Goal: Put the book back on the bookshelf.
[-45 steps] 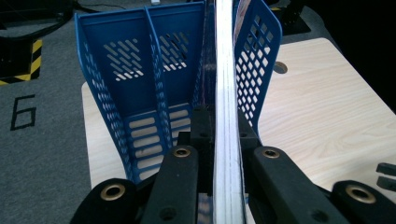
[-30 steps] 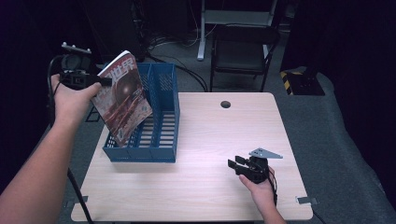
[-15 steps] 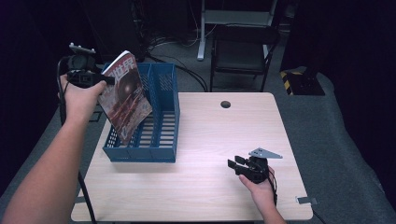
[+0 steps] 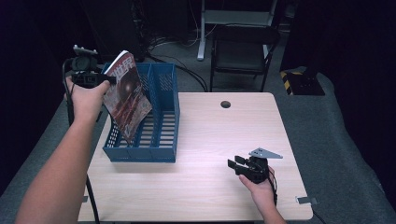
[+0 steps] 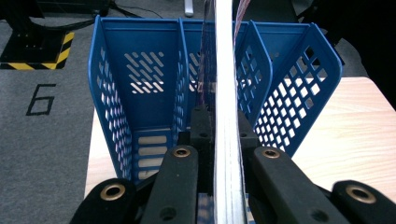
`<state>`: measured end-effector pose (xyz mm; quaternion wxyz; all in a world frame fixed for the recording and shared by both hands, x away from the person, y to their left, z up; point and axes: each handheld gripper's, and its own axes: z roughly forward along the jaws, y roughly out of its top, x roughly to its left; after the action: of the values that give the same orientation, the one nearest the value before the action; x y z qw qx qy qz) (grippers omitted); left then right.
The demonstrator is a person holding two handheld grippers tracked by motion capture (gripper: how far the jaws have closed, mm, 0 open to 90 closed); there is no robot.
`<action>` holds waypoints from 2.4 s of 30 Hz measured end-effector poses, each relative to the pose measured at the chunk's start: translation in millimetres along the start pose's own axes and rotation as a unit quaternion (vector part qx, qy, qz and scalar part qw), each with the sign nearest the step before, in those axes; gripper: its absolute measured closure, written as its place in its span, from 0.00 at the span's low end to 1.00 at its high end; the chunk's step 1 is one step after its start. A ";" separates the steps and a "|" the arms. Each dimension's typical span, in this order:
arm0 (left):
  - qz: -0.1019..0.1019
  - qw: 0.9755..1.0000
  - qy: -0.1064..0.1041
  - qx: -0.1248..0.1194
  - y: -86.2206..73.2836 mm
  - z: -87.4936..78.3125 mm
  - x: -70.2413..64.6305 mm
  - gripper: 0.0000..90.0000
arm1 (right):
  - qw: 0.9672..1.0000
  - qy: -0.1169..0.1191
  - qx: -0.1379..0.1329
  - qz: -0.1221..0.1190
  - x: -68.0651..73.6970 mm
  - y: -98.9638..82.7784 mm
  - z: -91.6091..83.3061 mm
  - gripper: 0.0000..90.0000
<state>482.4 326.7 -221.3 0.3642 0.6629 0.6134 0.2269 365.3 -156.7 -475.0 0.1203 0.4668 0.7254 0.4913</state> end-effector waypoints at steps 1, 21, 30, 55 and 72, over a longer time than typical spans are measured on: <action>0.002 1.000 0.001 -0.001 -0.3 1.1 -0.1 0.93 | 1.000 0.000 0.000 0.000 0.0 0.1 -0.1 0.63; 0.001 1.000 0.007 0.000 -9.7 23.5 -3.5 0.93 | 1.000 0.000 0.004 -0.001 1.6 -0.6 0.9 0.63; 0.004 1.000 0.005 0.010 -17.5 36.9 -6.3 0.93 | 1.000 0.003 0.002 -0.003 0.6 -0.2 0.5 0.63; 0.006 0.999 -0.002 0.036 -41.5 66.9 -5.7 0.93 | 1.000 0.000 0.002 0.001 0.2 -1.0 0.2 0.63; 0.019 0.998 -0.015 0.053 -49.3 57.5 4.3 0.90 | 1.000 0.001 0.003 -0.004 0.3 -1.0 0.8 0.63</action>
<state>494.1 318.2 -295.9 0.3333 0.6962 0.6066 0.1904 365.0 -156.0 -476.2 0.1203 0.4637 0.7287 0.4893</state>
